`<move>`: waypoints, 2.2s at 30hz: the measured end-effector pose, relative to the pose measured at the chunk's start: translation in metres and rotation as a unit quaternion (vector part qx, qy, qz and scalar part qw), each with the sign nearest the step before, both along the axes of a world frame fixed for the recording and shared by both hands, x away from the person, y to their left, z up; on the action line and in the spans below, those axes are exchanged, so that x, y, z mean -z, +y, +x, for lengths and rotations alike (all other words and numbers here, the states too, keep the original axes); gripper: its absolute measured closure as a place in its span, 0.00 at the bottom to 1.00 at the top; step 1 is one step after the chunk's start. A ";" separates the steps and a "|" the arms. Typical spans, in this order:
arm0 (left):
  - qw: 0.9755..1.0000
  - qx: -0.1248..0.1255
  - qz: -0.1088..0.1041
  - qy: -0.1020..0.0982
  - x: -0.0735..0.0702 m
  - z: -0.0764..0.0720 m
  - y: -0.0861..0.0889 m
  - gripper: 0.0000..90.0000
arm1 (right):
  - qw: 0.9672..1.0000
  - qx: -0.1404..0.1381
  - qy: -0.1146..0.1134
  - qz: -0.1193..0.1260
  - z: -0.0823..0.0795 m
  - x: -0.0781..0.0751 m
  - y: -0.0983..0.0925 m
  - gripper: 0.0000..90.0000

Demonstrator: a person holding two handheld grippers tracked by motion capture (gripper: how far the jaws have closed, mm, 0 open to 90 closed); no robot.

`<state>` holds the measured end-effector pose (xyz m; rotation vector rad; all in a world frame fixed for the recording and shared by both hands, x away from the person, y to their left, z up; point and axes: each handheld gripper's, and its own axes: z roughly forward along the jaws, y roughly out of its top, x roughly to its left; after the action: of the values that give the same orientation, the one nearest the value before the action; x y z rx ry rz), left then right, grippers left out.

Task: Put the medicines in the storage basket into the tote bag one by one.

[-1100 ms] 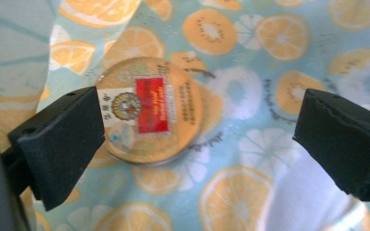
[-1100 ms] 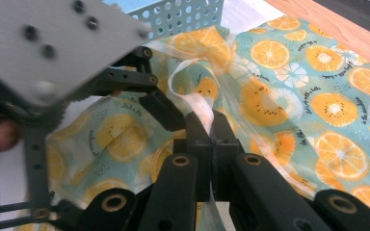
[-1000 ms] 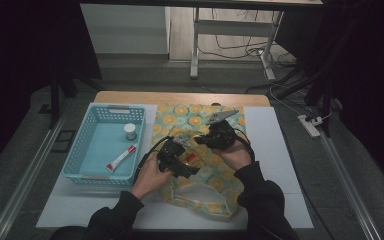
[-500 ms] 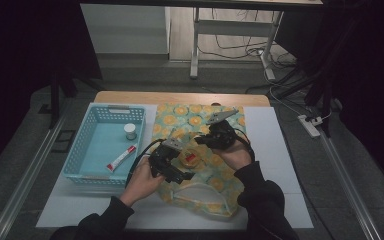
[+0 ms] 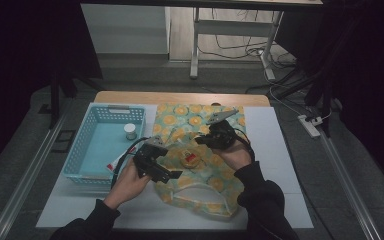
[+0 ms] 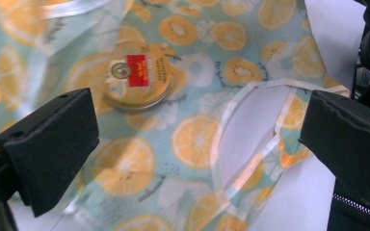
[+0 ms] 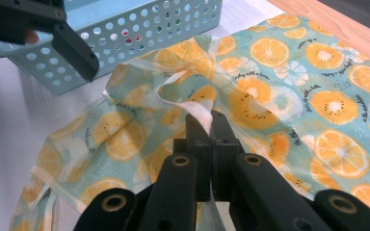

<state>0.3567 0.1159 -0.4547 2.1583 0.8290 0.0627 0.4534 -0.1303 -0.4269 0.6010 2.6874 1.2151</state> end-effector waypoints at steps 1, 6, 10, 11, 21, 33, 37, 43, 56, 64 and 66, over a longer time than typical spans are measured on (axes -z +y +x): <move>1.000 -0.004 0.000 -0.001 -0.001 -0.001 0.003 0.00 | 1.000 0.000 0.000 0.000 0.000 0.000 0.000 1.00; 1.000 -0.018 0.002 -0.004 -0.003 -0.002 0.020 0.01 | 1.000 0.002 0.002 -0.001 0.001 0.001 -0.001 1.00; 1.000 -0.030 0.001 0.000 -0.003 -0.002 0.033 0.01 | 1.000 0.003 0.002 -0.001 0.002 0.001 -0.001 1.00; 1.000 -0.031 0.001 0.001 -0.004 -0.002 0.035 0.01 | 1.000 0.003 0.002 -0.001 0.002 0.001 -0.002 1.00; 0.998 -0.057 0.003 0.008 -0.006 -0.001 0.065 0.01 | 1.000 0.010 0.003 0.000 0.005 0.003 -0.004 1.00; 0.993 -0.116 0.023 -0.002 -0.006 0.003 0.103 0.01 | 1.000 0.018 0.000 -0.006 0.008 0.006 -0.008 1.00; 0.991 -0.129 0.044 -0.001 -0.005 0.006 0.113 0.01 | 1.000 0.021 -0.003 -0.010 0.009 0.007 -0.009 1.00; 0.987 -0.153 0.055 0.004 0.003 0.013 0.128 0.01 | 1.000 0.024 -0.004 -0.011 0.010 0.007 -0.011 1.00; 0.985 -0.161 0.064 0.020 0.023 0.034 0.147 0.00 | 1.000 0.024 -0.004 -0.013 0.010 0.008 -0.010 1.00; 0.981 -0.155 0.108 0.050 0.041 0.046 0.142 0.00 | 1.000 0.023 -0.005 -0.013 0.010 0.007 -0.011 1.00; 0.980 -0.153 0.116 0.057 0.043 0.047 0.141 0.00 | 1.000 0.023 -0.004 -0.014 0.010 0.007 -0.011 1.00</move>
<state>0.4033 0.2567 -0.4977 2.2468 1.2702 0.2019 0.4636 -0.1408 -0.4344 0.6482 2.6634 1.1648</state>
